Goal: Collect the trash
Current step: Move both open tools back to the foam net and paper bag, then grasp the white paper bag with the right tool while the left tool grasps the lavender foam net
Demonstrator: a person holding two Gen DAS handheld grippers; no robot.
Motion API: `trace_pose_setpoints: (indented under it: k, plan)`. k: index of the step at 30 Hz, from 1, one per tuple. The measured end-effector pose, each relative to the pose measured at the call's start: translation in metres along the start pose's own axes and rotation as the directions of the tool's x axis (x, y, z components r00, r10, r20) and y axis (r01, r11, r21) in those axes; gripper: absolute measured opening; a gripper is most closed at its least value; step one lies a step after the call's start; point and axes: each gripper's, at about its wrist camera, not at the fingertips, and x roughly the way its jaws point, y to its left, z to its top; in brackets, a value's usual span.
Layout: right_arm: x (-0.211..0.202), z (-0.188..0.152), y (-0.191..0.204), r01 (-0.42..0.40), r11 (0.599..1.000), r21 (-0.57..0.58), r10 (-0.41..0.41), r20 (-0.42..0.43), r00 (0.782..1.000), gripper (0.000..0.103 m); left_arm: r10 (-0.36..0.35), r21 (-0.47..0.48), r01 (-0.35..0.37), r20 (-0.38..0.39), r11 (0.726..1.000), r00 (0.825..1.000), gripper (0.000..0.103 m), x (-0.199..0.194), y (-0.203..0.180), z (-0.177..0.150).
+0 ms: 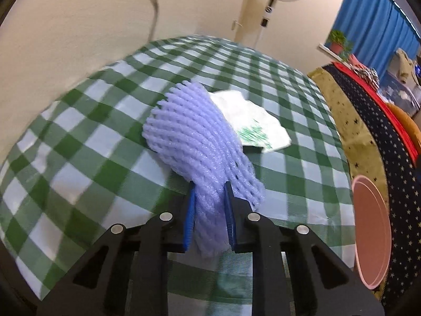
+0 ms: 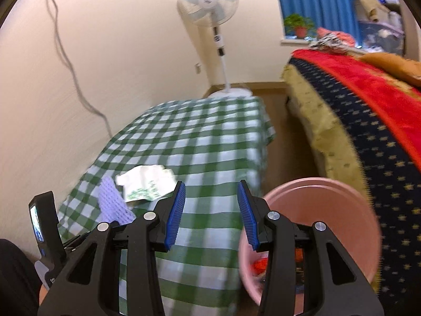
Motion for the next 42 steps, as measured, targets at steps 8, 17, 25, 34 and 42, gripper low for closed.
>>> trace_pose_setpoints:
  k: [8, 17, 25, 34, 42]
  plan:
    - [0.062, -0.010, 0.046, -0.121, 0.992, -0.020, 0.120, -0.067, 0.991, 0.042, 0.047, -0.041, -0.047, 0.005, 0.998, 0.999, 0.020, 0.002, 0.030, 0.010]
    - [0.104, -0.011, 0.082, -0.193, 0.980, -0.049, 0.186, -0.116, 0.976, 0.042, 0.081, -0.068, -0.080, 0.018, 0.995, 0.997, 0.020, 0.004, 0.049, 0.019]
    - [0.138, -0.019, 0.108, -0.234, 0.965, -0.118, 0.209, -0.192, 0.959, 0.056, 0.092, -0.064, -0.091, 0.019, 0.994, 0.996, 0.020, 0.007, 0.053, 0.020]
    - [0.157, -0.026, 0.122, -0.199, 0.962, -0.186, 0.153, -0.237, 0.960, 0.057, 0.097, -0.056, -0.096, 0.020, 0.994, 0.995, 0.020, 0.010, 0.051, 0.021]
    - [0.151, -0.025, 0.119, -0.192, 0.962, -0.193, 0.148, -0.220, 0.964, 0.032, 0.094, -0.056, -0.093, 0.021, 0.994, 0.995, 0.020, 0.009, 0.052, 0.020]
